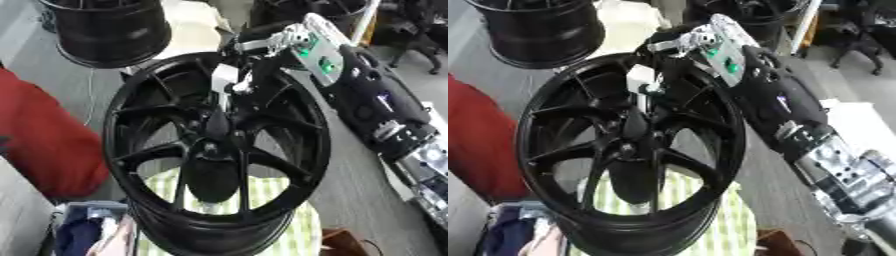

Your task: Pull the pin out of the wheel hub.

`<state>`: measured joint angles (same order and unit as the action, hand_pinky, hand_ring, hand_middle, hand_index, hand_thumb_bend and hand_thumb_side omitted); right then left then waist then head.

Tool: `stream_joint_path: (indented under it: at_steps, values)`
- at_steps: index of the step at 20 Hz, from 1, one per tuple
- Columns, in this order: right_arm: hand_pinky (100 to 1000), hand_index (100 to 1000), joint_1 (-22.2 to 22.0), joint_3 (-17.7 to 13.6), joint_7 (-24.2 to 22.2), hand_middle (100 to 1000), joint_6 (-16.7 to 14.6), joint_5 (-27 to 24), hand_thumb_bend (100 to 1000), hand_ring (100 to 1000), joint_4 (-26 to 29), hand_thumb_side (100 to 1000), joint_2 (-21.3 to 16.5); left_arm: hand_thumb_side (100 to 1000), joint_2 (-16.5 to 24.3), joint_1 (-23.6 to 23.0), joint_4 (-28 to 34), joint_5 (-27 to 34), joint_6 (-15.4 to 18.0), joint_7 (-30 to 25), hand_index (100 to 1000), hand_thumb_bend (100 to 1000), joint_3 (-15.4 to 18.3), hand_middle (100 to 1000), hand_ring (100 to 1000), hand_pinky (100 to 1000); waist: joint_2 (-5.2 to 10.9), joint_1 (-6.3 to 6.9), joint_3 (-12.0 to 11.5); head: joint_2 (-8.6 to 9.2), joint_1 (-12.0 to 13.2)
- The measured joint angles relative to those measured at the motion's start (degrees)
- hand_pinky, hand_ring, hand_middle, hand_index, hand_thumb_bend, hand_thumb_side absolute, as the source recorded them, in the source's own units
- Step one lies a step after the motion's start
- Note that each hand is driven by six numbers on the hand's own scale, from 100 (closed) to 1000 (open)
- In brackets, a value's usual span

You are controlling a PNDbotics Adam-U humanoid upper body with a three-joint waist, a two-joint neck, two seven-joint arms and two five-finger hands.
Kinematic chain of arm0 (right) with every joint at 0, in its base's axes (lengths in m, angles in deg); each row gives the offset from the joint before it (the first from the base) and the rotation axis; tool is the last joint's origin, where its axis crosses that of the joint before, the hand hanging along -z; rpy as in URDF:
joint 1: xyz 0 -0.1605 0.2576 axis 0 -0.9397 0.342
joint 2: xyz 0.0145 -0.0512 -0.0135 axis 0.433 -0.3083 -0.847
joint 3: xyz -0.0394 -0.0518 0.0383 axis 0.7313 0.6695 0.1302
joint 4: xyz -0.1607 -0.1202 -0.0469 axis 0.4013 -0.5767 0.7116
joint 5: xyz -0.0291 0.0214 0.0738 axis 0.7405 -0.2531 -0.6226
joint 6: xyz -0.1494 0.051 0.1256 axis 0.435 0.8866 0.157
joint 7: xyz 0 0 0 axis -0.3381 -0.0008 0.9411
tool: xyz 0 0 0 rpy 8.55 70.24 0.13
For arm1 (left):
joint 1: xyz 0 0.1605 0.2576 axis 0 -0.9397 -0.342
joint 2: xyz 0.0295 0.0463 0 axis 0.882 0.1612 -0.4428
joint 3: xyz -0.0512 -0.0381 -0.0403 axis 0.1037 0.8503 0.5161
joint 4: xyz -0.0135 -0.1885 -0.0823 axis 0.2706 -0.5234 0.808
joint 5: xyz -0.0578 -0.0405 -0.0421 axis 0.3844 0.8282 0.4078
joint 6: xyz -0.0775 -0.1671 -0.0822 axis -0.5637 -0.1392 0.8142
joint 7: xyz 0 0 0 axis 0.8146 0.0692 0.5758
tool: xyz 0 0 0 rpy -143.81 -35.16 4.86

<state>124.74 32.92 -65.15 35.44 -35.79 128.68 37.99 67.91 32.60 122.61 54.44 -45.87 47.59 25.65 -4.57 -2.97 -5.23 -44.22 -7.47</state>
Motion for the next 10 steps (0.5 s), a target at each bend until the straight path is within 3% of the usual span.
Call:
stream_joint_path:
  at_steps: [10]
  values:
    - [652, 808, -1.0, 0.7, 1.1, 558, -0.6, -0.6, 216, 669, 2.5, 502, -0.7, 492, 0.0, 0.0, 0.0, 0.0, -0.1, 0.1, 922, 219, 0.0, 762, 713, 734, 0.0, -0.01, -0.1, 0.0, 0.1]
